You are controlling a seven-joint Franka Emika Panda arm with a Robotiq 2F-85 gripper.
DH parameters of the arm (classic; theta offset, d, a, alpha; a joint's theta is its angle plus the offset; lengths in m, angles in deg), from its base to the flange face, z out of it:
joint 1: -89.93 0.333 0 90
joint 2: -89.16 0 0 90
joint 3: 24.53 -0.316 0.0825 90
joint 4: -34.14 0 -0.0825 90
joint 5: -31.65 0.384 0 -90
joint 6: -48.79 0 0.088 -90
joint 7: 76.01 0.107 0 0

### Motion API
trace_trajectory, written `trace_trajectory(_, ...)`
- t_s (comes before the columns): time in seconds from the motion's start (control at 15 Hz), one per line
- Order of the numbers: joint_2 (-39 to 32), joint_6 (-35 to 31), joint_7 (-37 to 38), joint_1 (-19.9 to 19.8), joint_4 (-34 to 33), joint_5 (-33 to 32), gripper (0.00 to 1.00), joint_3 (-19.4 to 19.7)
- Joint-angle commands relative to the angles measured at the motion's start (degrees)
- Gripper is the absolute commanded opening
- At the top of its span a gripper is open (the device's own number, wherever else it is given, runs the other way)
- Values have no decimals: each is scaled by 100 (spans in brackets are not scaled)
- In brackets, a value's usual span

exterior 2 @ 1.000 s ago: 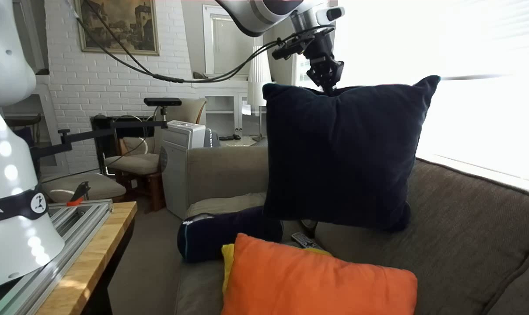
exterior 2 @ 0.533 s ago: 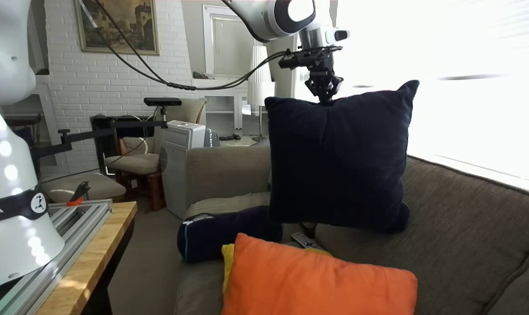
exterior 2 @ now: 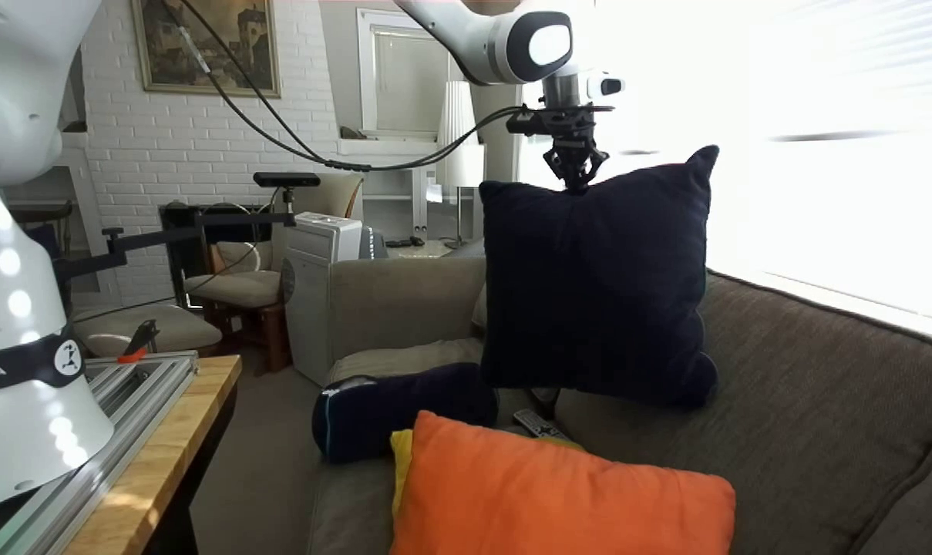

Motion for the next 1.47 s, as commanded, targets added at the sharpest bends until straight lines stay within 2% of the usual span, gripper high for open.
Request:
trace_trajectory(0.0, -499, 272, -144, 151, -957, 187, 2, -44)
trace_trajectory(0.53, -1365, 1033, -77, 598, -2276, 103, 2, -57)
trace_trajectory(1.13, -2125, 1832, -181, 806, -3522, 215, 2, -135)
trace_trajectory(1.4, -2364, 2041, -29, 878, -3881, 124, 2, -3)
